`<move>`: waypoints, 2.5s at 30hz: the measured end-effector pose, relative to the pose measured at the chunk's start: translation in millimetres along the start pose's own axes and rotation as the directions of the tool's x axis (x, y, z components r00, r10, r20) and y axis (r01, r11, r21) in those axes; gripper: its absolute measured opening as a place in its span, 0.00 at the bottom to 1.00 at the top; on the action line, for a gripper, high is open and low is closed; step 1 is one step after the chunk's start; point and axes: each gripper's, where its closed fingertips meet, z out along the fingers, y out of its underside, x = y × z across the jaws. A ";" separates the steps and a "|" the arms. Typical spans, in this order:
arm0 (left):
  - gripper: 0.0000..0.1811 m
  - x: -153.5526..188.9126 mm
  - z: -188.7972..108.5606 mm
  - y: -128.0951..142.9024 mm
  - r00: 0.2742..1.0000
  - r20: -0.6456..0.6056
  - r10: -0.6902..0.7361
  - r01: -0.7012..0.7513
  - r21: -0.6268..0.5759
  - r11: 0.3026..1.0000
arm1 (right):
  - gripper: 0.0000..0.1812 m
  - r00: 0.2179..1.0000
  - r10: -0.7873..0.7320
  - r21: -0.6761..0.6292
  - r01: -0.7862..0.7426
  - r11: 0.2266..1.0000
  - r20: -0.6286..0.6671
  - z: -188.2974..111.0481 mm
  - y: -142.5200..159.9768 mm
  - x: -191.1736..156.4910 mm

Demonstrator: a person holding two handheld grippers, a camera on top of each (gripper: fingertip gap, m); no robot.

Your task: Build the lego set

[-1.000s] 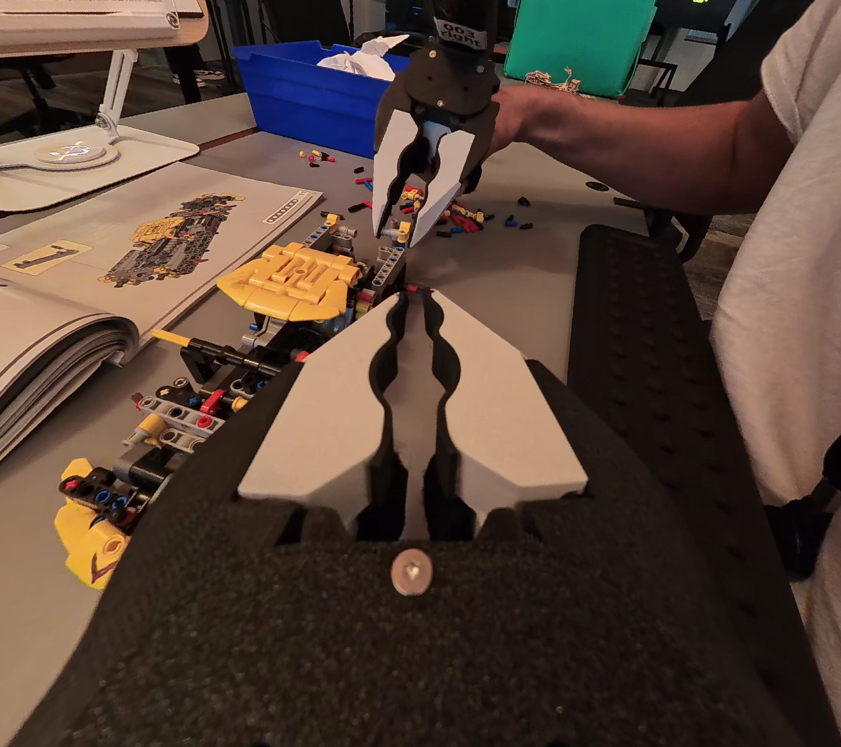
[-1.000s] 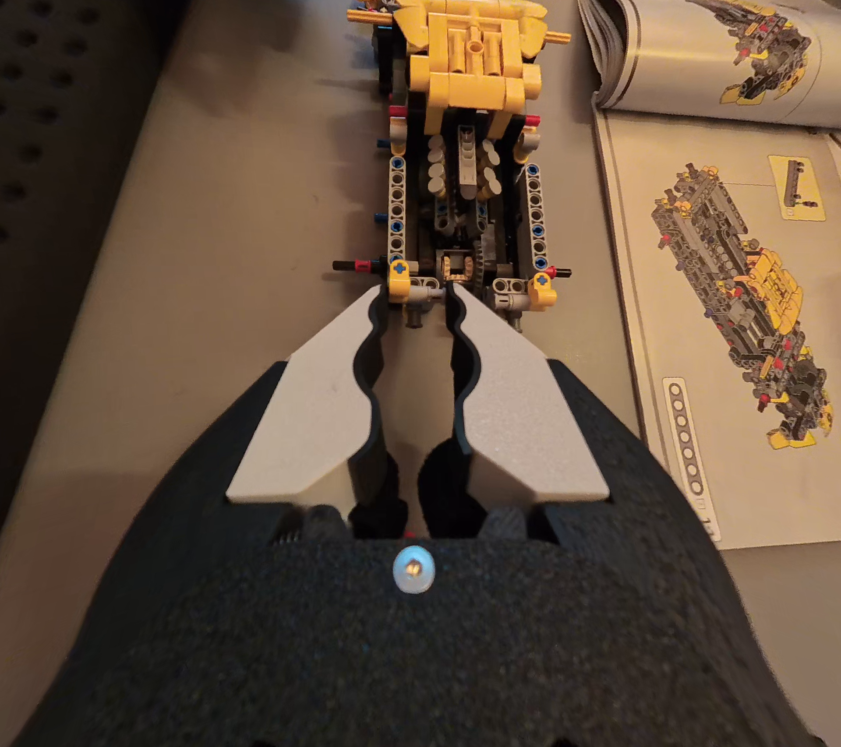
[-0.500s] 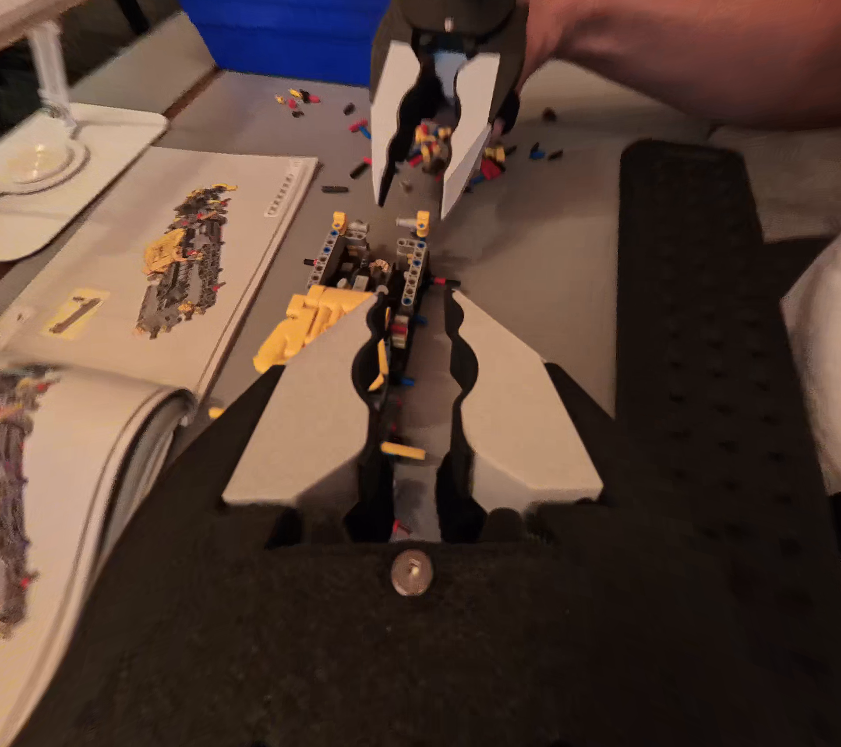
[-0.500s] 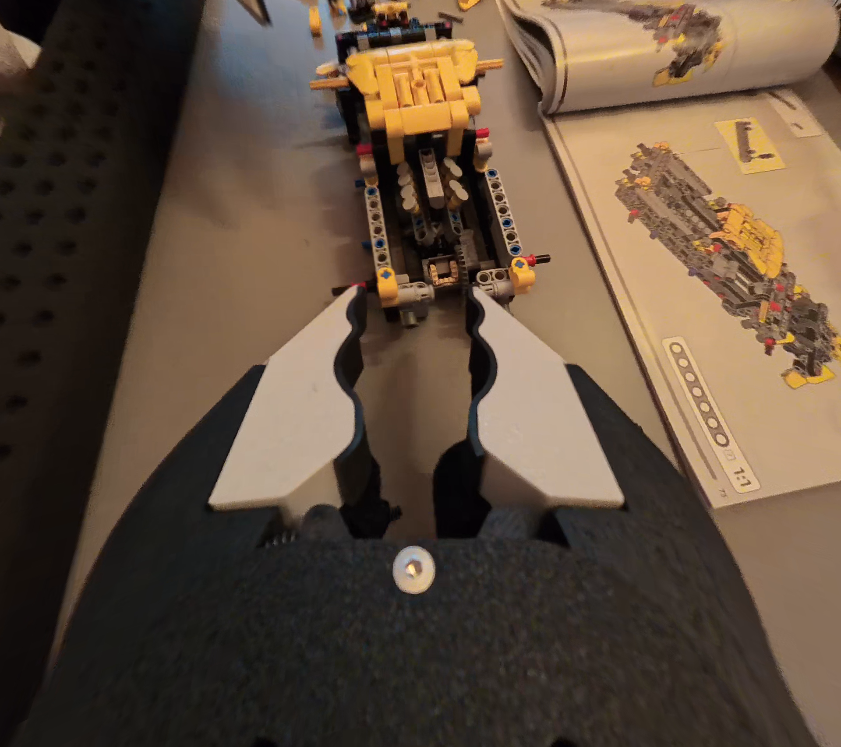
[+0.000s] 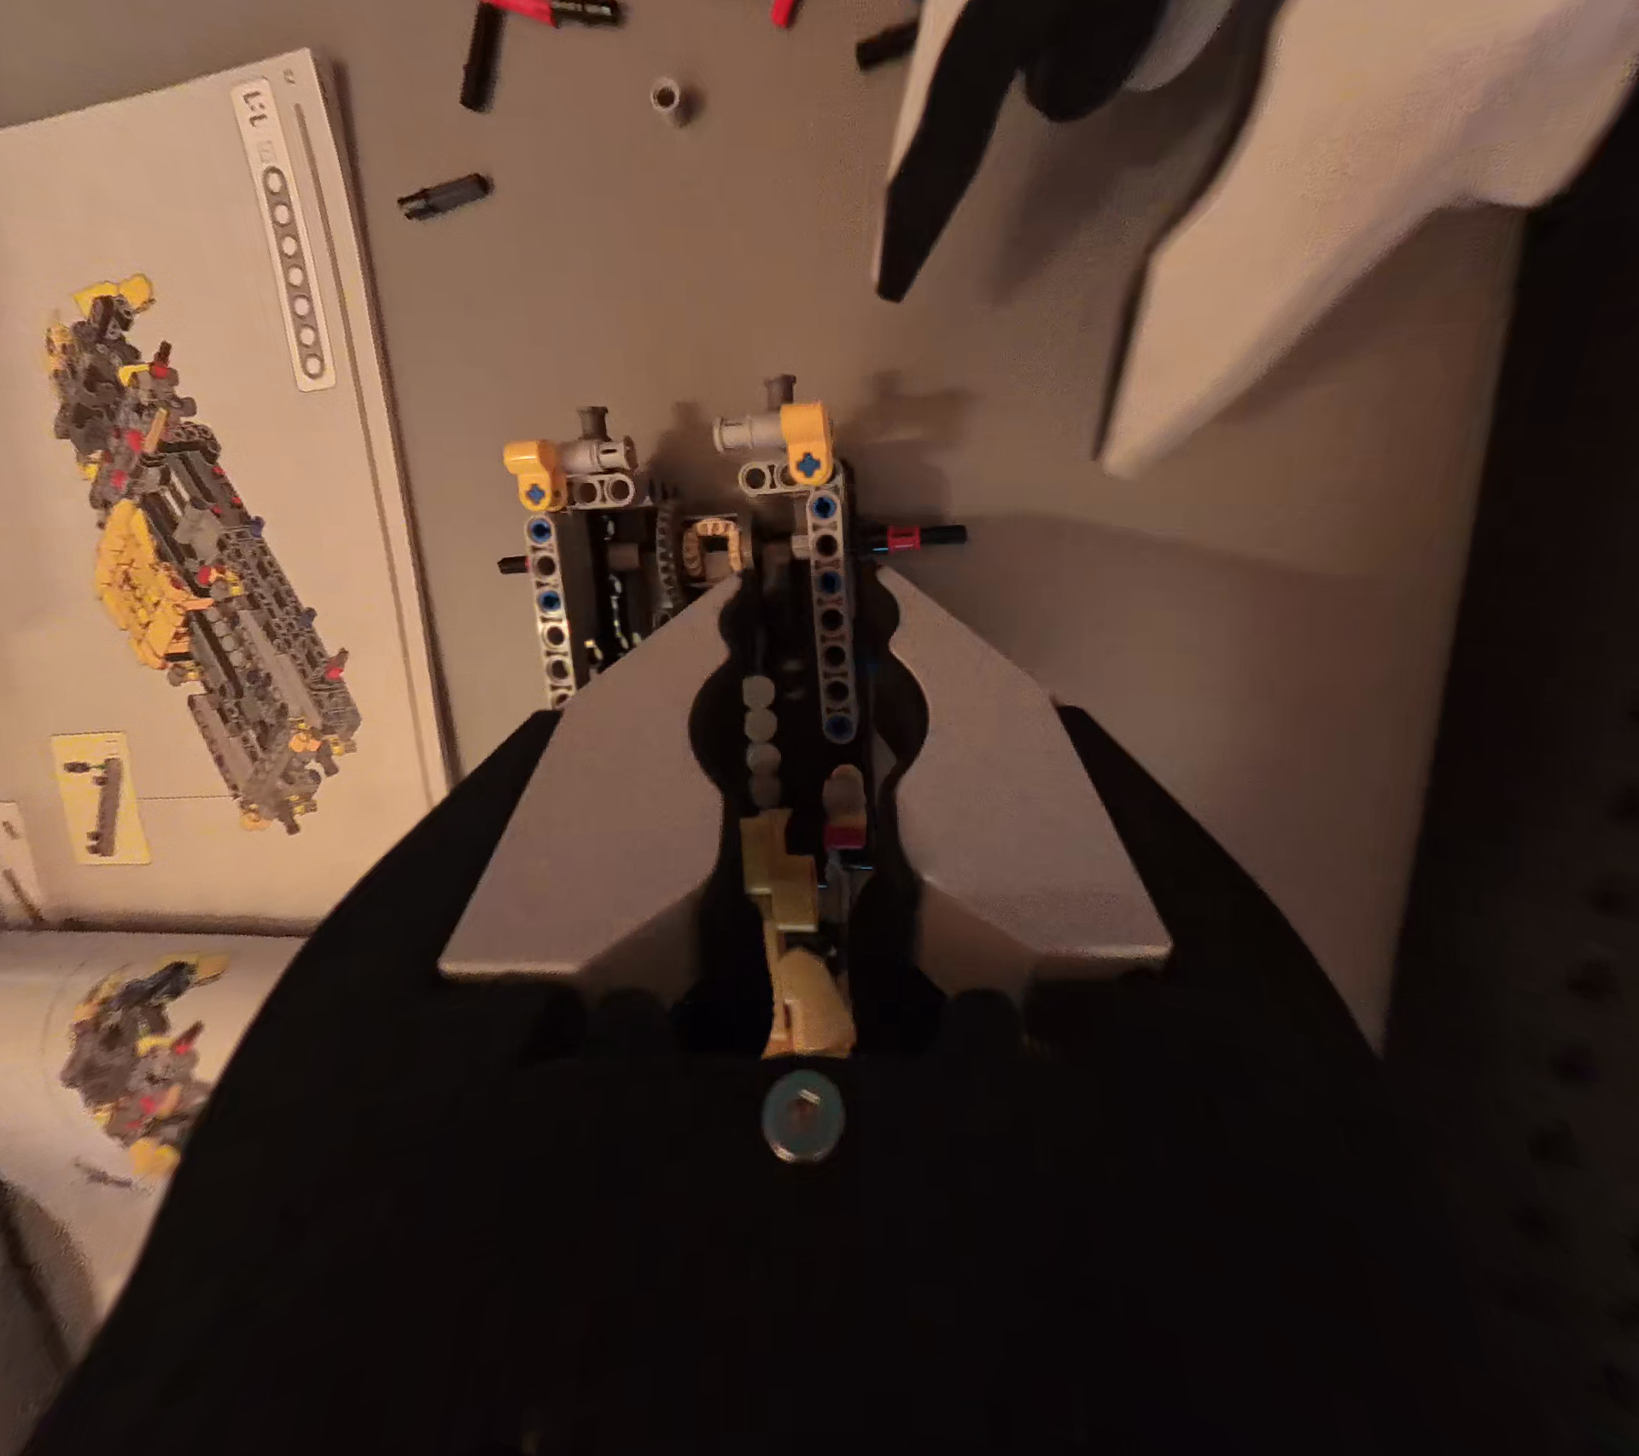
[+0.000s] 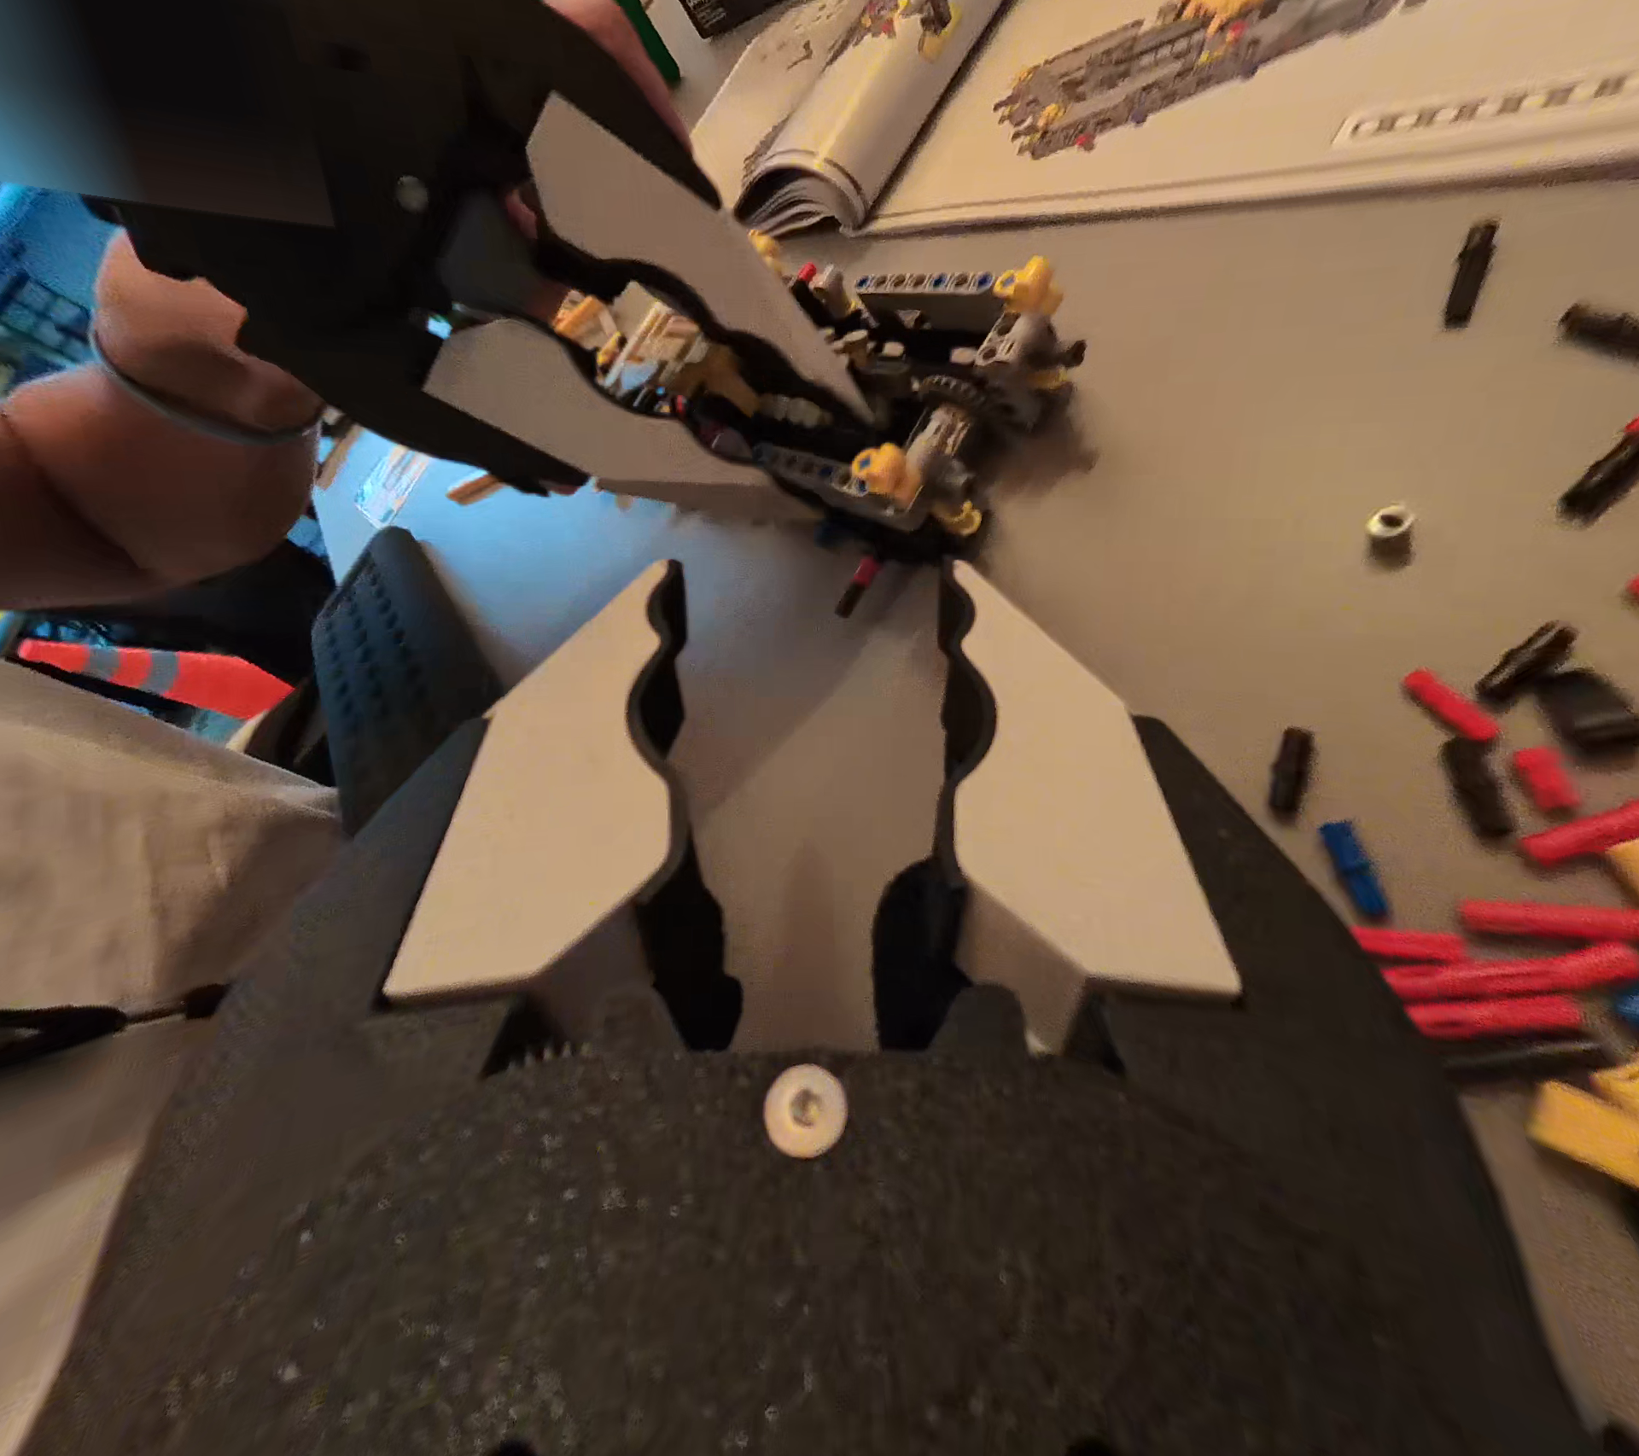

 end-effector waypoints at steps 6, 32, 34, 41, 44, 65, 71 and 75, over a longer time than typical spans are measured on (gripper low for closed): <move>0.10 -0.6 2.6 0.1 0.999 -0.033 -0.004 0.000 -0.110 0.994 | 0.45 0.996 0.084 -0.036 -0.085 0.996 -0.037 7.7 16.1 5.4; 0.04 -38.2 -69.9 -18.9 0.946 -0.013 -0.324 0.321 0.188 0.928 | 0.51 0.993 0.115 0.235 -0.108 0.966 -0.018 49.8 -41.9 -25.7; 0.04 -45.4 -88.9 -20.9 0.926 -0.003 -0.377 0.363 0.282 0.888 | 0.45 0.997 0.073 0.332 -0.058 0.941 -0.034 55.8 -67.3 -37.6; 0.04 -48.5 -148.1 -22.5 0.874 -0.010 -0.485 0.408 0.558 0.723 | 0.31 0.983 -0.077 0.468 0.147 0.871 -0.166 73.4 -116.1 -81.4; 0.04 -42.2 -168.0 -18.7 0.878 0.006 -0.479 0.360 0.652 0.667 | 0.28 0.965 -0.158 0.476 0.242 0.845 -0.209 72.5 -123.3 -96.8; 0.30 -35.9 -225.8 68.5 0.958 -0.274 -0.082 0.285 0.903 0.321 | 0.26 0.622 -0.708 0.375 0.602 0.705 0.333 88.3 -107.7 -165.0; 0.24 -31.6 -227.4 63.7 0.964 -0.260 -0.060 0.266 0.915 0.304 | 0.27 0.582 -0.727 0.362 0.631 0.686 0.364 89.3 -108.7 -161.7; 0.23 -26.6 -228.8 62.1 0.969 -0.233 -0.077 0.245 0.927 0.283 | 0.50 0.614 -0.681 0.431 0.531 0.730 0.399 73.6 -122.2 -172.6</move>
